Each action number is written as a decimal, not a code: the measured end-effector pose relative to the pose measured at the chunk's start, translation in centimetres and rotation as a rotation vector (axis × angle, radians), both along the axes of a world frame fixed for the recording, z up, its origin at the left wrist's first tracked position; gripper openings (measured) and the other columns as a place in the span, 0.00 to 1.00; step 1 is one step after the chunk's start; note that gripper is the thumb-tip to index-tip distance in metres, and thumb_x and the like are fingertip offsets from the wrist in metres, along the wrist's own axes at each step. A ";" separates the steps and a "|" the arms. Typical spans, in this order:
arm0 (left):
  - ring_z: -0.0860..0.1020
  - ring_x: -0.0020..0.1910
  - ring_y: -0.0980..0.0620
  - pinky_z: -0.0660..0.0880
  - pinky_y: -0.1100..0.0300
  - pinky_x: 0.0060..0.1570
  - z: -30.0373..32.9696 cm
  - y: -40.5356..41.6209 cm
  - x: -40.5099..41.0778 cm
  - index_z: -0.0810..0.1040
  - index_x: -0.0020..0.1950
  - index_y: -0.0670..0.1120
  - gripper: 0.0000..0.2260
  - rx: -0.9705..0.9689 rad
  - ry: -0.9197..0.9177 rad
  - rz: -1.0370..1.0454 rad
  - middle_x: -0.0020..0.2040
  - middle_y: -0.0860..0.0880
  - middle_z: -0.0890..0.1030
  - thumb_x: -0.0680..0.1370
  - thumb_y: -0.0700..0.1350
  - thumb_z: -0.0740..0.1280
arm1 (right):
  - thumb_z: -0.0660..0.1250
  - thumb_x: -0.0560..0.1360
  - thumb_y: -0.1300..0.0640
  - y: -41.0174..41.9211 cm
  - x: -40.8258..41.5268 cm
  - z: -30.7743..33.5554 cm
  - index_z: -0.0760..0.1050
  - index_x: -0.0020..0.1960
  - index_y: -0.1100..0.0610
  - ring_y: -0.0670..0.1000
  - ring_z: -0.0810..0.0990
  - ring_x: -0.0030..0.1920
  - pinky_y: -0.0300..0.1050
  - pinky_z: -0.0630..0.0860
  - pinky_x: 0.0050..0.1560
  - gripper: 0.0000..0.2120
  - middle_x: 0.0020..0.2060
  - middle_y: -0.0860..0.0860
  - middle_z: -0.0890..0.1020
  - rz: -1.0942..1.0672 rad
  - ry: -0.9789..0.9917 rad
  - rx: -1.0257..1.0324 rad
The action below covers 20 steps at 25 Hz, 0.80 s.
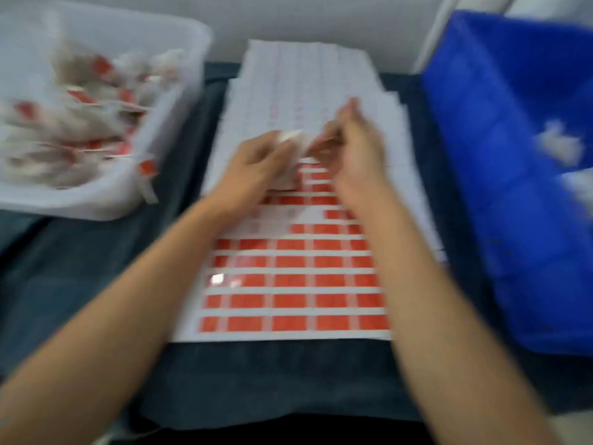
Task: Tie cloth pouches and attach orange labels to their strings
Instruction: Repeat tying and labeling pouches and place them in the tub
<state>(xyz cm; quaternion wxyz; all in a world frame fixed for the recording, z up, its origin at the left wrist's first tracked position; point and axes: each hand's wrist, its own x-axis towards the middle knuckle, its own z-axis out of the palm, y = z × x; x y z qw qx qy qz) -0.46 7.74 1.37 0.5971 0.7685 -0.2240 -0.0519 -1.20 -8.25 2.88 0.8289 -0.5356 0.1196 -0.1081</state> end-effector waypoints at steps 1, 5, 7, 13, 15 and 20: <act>0.80 0.44 0.47 0.79 0.53 0.51 -1.1 0.2 0.6 0.80 0.52 0.37 0.21 0.006 -0.035 0.020 0.43 0.41 0.82 0.85 0.56 0.65 | 0.58 0.87 0.53 -0.4 -1.1 -0.1 0.72 0.36 0.56 0.46 0.76 0.28 0.44 0.78 0.39 0.21 0.25 0.49 0.76 0.039 -0.053 -0.052; 0.86 0.44 0.49 0.82 0.60 0.47 -0.8 -1.0 -0.7 0.84 0.55 0.47 0.19 0.048 -0.091 0.009 0.45 0.48 0.87 0.82 0.63 0.67 | 0.57 0.86 0.51 -3.1 -2.0 -0.5 0.74 0.38 0.53 0.44 0.73 0.29 0.41 0.73 0.40 0.20 0.25 0.46 0.71 0.100 -0.086 -0.013; 0.83 0.38 0.57 0.79 0.65 0.41 -0.2 -1.2 -2.2 0.84 0.52 0.50 0.12 0.027 -0.107 -0.041 0.41 0.53 0.86 0.85 0.55 0.65 | 0.56 0.87 0.50 -2.2 -0.6 -0.3 0.74 0.36 0.52 0.44 0.69 0.28 0.41 0.68 0.38 0.22 0.26 0.46 0.68 0.253 -0.133 0.012; 0.80 0.36 0.60 0.75 0.68 0.39 1.5 -3.5 -0.2 0.80 0.44 0.52 0.15 -0.051 -0.053 -0.057 0.36 0.55 0.82 0.88 0.47 0.60 | 0.61 0.84 0.44 -2.9 0.3 -0.7 0.77 0.43 0.55 0.54 0.80 0.40 0.57 0.75 0.49 0.17 0.36 0.54 0.77 0.195 -0.168 0.143; 0.81 0.38 0.56 0.78 0.63 0.41 1.5 -3.8 0.4 0.79 0.44 0.48 0.15 -0.067 -0.002 -0.062 0.36 0.54 0.81 0.88 0.46 0.59 | 0.61 0.84 0.44 -3.2 0.3 -0.8 0.77 0.43 0.54 0.51 0.80 0.39 0.53 0.78 0.45 0.17 0.35 0.50 0.77 0.133 -0.167 0.172; 0.84 0.39 0.50 0.82 0.60 0.46 -0.2 -2.9 1.0 0.77 0.48 0.39 0.18 0.006 0.098 -0.071 0.40 0.41 0.82 0.88 0.51 0.58 | 0.64 0.83 0.47 -3.8 0.5 -0.9 0.78 0.49 0.57 0.50 0.82 0.38 0.48 0.82 0.49 0.14 0.34 0.51 0.78 0.007 -0.124 0.276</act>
